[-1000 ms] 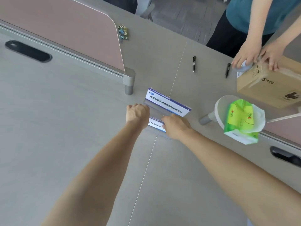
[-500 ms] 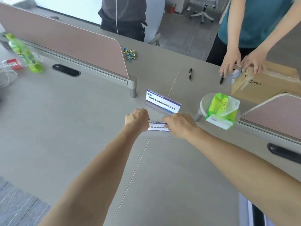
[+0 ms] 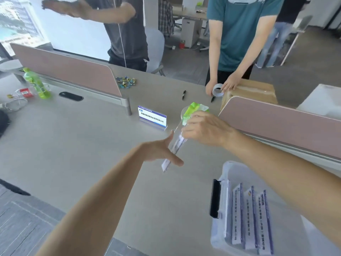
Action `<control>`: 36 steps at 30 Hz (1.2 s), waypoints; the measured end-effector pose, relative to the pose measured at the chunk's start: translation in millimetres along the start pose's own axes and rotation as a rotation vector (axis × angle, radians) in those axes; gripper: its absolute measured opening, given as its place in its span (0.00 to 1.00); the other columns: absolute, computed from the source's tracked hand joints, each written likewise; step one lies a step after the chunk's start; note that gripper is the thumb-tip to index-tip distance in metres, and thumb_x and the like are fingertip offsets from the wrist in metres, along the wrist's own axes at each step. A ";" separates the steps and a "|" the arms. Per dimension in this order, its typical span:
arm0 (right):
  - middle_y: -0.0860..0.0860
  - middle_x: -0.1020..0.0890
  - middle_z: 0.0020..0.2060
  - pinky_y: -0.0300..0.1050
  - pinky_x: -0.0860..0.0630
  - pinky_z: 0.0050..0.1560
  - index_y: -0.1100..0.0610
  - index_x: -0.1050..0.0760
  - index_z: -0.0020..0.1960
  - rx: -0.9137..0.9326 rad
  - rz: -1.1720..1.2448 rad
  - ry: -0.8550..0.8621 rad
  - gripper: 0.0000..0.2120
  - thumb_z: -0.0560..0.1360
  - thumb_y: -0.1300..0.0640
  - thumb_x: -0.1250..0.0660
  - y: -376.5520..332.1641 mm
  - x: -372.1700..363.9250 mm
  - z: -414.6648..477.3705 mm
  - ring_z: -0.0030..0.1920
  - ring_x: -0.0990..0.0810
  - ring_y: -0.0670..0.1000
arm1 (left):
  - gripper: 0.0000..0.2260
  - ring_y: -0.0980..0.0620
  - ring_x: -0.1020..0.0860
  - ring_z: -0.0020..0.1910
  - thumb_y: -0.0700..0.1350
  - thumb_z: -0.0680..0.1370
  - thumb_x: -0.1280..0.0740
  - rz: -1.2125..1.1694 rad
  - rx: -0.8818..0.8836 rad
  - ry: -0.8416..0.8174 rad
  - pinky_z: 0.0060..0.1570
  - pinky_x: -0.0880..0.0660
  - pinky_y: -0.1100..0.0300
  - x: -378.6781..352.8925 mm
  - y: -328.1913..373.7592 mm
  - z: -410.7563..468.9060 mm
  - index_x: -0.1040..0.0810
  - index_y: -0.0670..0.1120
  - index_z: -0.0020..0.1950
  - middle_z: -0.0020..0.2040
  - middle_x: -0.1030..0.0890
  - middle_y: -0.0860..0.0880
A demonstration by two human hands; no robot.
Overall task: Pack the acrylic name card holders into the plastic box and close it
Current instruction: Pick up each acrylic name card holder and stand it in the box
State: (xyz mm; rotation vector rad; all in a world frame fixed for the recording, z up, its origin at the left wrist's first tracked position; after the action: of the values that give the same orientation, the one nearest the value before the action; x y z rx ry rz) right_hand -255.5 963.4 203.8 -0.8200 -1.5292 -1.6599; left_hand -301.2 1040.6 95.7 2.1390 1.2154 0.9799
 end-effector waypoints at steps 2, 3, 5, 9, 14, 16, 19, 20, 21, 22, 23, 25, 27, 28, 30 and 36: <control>0.45 0.18 0.41 0.50 0.29 0.60 0.50 0.24 0.42 0.012 -0.062 0.066 0.15 0.74 0.70 0.41 0.7 17.2 -26.3 0.47 0.21 0.54 | 0.66 0.53 0.32 0.71 0.57 0.55 0.18 0.046 -0.064 0.032 0.70 0.35 0.51 -19.2 18.4 0.7 0.66 0.64 0.75 0.73 0.34 0.57; 0.45 0.17 0.45 0.52 0.30 0.65 0.50 0.23 0.44 -0.009 -0.051 0.103 0.14 0.76 0.67 0.41 4.1 27.0 -39.5 0.52 0.20 0.54 | 0.65 0.53 0.28 0.66 0.57 0.56 0.19 0.049 -0.095 0.050 0.68 0.32 0.52 -27.0 26.7 1.0 0.66 0.64 0.75 0.68 0.29 0.57; 0.46 0.16 0.54 0.56 0.32 0.68 0.50 0.18 0.48 -0.138 0.033 0.119 0.10 0.77 0.60 0.37 18.0 45.7 -61.8 0.61 0.22 0.57 | 0.60 0.53 0.25 0.63 0.56 0.59 0.19 0.002 -0.156 0.083 0.66 0.30 0.54 -41.9 44.8 -2.1 0.61 0.65 0.76 0.63 0.25 0.55; 0.45 0.36 0.75 0.52 0.37 0.70 0.48 0.31 0.72 -0.719 0.503 -0.078 0.30 0.72 0.57 0.27 55.4 53.4 -121.7 0.75 0.39 0.51 | 0.57 0.51 0.27 0.64 0.54 0.61 0.19 -0.115 -0.263 0.078 0.66 0.30 0.53 -75.3 76.0 -12.1 0.55 0.62 0.78 0.66 0.28 0.49; 0.45 0.29 0.71 0.50 0.36 0.72 0.39 0.31 0.67 -1.231 1.130 0.099 0.26 0.73 0.58 0.33 58.6 50.2 -198.0 0.70 0.31 0.47 | 0.53 0.63 0.22 0.49 0.46 0.69 0.22 -0.200 -0.371 -0.037 0.64 0.30 0.56 -134.3 102.2 -21.0 0.58 0.53 0.80 0.52 0.20 0.59; 0.46 0.25 0.66 0.55 0.35 0.71 0.35 0.25 0.58 -1.346 1.321 0.072 0.19 0.67 0.44 0.29 48.6 35.7 -225.8 0.67 0.27 0.48 | 0.56 0.54 0.25 0.59 0.51 0.65 0.20 -0.152 -0.382 -0.099 0.67 0.31 0.53 -163.2 113.8 -19.1 0.58 0.56 0.79 0.59 0.23 0.52; 0.44 0.26 0.66 0.55 0.36 0.70 0.33 0.26 0.58 -1.412 1.406 -0.003 0.27 0.61 0.30 0.29 30.9 21.6 -262.8 0.67 0.28 0.48 | 0.61 0.50 0.30 0.68 0.60 0.57 0.19 -0.090 -0.373 -0.167 0.67 0.31 0.51 -205.9 127.2 -15.1 0.57 0.58 0.79 0.70 0.31 0.48; 0.43 0.26 0.66 0.54 0.35 0.70 0.34 0.27 0.60 -1.424 1.399 0.001 0.24 0.65 0.31 0.31 28.3 18.5 -274.7 0.66 0.28 0.47 | 0.62 0.50 0.32 0.70 0.62 0.57 0.20 -0.080 -0.367 -0.208 0.68 0.32 0.50 -221.9 131.5 -14.8 0.57 0.58 0.79 0.73 0.33 0.47; 0.43 0.26 0.65 0.53 0.35 0.69 0.37 0.26 0.61 -1.437 1.404 0.007 0.21 0.69 0.34 0.33 25.9 12.4 -287.0 0.66 0.28 0.47 | 0.62 0.51 0.32 0.71 0.64 0.56 0.20 -0.082 -0.353 -0.252 0.69 0.32 0.49 -238.7 133.3 -10.5 0.58 0.58 0.79 0.74 0.34 0.47; 0.43 0.25 0.64 0.53 0.33 0.68 0.40 0.26 0.60 -1.452 1.413 0.004 0.19 0.72 0.35 0.35 24.3 3.1 -299.2 0.65 0.28 0.48 | 0.62 0.52 0.32 0.71 0.66 0.56 0.21 -0.074 -0.339 -0.289 0.69 0.33 0.49 -253.5 135.5 -6.0 0.59 0.60 0.78 0.74 0.34 0.47; 0.44 0.23 0.62 0.54 0.30 0.66 0.44 0.25 0.59 -1.465 1.420 -0.013 0.19 0.72 0.36 0.36 22.1 -6.2 -309.1 0.65 0.28 0.50 | 0.61 0.52 0.33 0.72 0.68 0.56 0.22 -0.045 -0.324 -0.313 0.69 0.33 0.49 -267.5 137.8 -1.1 0.59 0.62 0.77 0.74 0.34 0.48; 0.46 0.21 0.54 0.54 0.26 0.59 0.52 0.27 0.53 -1.487 1.409 -0.063 0.23 0.70 0.35 0.36 17.8 -26.7 -326.3 0.59 0.25 0.52 | 0.55 0.49 0.35 0.74 0.70 0.60 0.26 0.092 -0.296 -0.343 0.71 0.36 0.48 -294.5 140.8 13.5 0.58 0.66 0.76 0.76 0.36 0.51; 0.46 0.27 0.41 0.51 0.28 0.49 0.53 0.33 0.44 -1.495 1.419 -0.107 0.20 0.68 0.36 0.36 10.4 -52.3 -343.1 0.46 0.28 0.52 | 0.47 0.46 0.31 0.70 0.68 0.63 0.30 0.266 -0.241 -0.358 0.68 0.33 0.48 -320.6 142.1 29.3 0.52 0.66 0.76 0.73 0.32 0.52; 0.46 0.31 0.38 0.50 0.31 0.47 0.52 0.35 0.41 -1.490 1.435 -0.146 0.19 0.68 0.37 0.36 4.9 -67.1 -351.1 0.42 0.31 0.51 | 0.43 0.45 0.25 0.64 0.66 0.63 0.30 0.335 -0.202 -0.367 0.64 0.29 0.48 -333.5 141.3 39.2 0.45 0.64 0.74 0.66 0.25 0.51; 0.46 0.34 0.36 0.49 0.35 0.45 0.50 0.38 0.40 -1.462 1.472 -0.232 0.19 0.67 0.36 0.37 -8.2 -99.0 -366.8 0.39 0.34 0.50 | 0.31 0.42 0.20 0.46 0.61 0.62 0.29 0.394 -0.106 -0.385 0.53 0.25 0.55 -352.2 139.0 56.0 0.30 0.53 0.62 0.46 0.21 0.49; 0.49 0.30 0.39 0.53 0.31 0.49 0.51 0.37 0.42 -1.452 1.583 -0.394 0.21 0.69 0.32 0.45 -37.2 -177.1 -404.9 0.40 0.31 0.51 | 0.18 0.48 0.16 0.45 0.51 0.74 0.38 0.352 0.124 -0.307 0.40 0.26 0.60 -375.9 132.6 88.0 0.32 0.45 0.62 0.50 0.18 0.44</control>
State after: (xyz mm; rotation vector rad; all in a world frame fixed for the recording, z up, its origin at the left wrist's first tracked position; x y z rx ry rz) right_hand -184.4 577.2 -2.2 -2.2458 0.6731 -0.9658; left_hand -293.6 642.8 4.3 2.5450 0.7861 0.6866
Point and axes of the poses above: each hand's wrist, its own z-axis towards the middle knuckle, its own x-axis out of the back of the hand, y = z × x, the point moved 9 cm from there along z, towards the middle knuckle
